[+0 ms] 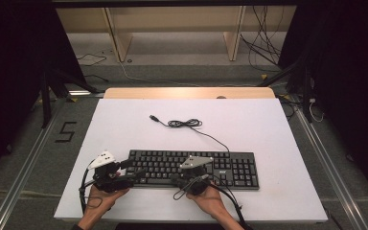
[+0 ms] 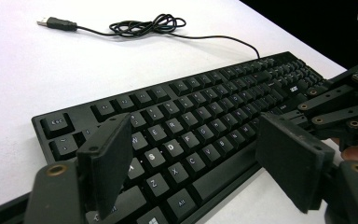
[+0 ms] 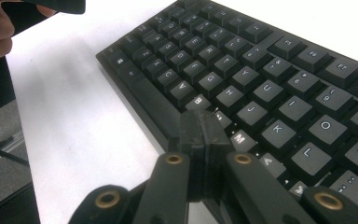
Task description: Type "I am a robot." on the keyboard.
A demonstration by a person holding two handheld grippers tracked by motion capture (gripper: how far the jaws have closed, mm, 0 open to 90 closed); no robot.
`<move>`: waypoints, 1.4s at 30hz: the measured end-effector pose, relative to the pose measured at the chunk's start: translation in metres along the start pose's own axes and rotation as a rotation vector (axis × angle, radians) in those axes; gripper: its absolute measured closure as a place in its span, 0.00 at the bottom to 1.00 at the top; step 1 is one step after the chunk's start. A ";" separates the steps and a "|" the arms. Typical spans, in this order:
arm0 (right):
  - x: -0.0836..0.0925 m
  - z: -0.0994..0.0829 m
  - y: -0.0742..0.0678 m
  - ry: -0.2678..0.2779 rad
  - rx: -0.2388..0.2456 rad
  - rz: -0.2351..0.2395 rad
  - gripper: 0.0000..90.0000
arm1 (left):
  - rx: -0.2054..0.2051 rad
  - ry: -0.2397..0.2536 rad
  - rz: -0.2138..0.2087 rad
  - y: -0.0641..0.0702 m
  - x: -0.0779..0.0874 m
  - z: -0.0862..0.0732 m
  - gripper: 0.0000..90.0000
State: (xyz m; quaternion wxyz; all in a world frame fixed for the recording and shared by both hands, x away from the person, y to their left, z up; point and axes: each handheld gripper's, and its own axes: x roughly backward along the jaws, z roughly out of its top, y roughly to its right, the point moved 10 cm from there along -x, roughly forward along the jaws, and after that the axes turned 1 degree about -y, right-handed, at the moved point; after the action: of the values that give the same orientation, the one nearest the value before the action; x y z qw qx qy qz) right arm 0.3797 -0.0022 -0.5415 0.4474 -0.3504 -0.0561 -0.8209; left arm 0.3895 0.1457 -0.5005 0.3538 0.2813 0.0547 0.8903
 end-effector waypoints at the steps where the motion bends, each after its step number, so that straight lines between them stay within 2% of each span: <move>1: 0.000 0.000 0.000 -0.001 0.000 0.000 1.00 | 0.000 0.001 0.001 0.000 0.000 0.000 0.30; 17: -0.004 -0.002 0.002 -0.014 0.008 -0.014 1.00 | -0.006 -0.005 -0.012 0.004 0.002 -0.005 0.27; 22: -0.007 -0.006 0.005 -0.036 0.019 -0.034 1.00 | -0.002 -0.005 -0.011 0.003 0.002 -0.005 0.27; 27: -0.008 -0.006 0.004 -0.032 0.027 -0.054 1.00 | -0.001 -0.006 -0.008 0.003 0.001 -0.006 0.27; 31: -0.008 -0.006 0.004 -0.033 0.022 -0.051 1.00 | 0.001 -0.009 -0.002 -0.001 0.002 -0.006 0.27; 35: -0.006 -0.004 0.004 -0.024 -0.007 -0.040 1.00 | 0.004 -0.008 0.001 -0.003 0.002 -0.006 0.27; 42: 0.003 0.005 0.005 0.028 -0.025 -0.022 0.96 | 0.015 -0.001 0.008 -0.005 0.003 -0.005 0.27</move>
State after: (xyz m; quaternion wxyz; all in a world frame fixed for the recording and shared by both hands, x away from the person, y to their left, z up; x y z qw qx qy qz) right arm 0.3850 -0.0050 -0.5367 0.4346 -0.3436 -0.0435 -0.8314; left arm 0.3882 0.1519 -0.5053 0.3484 0.2846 0.0598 0.8911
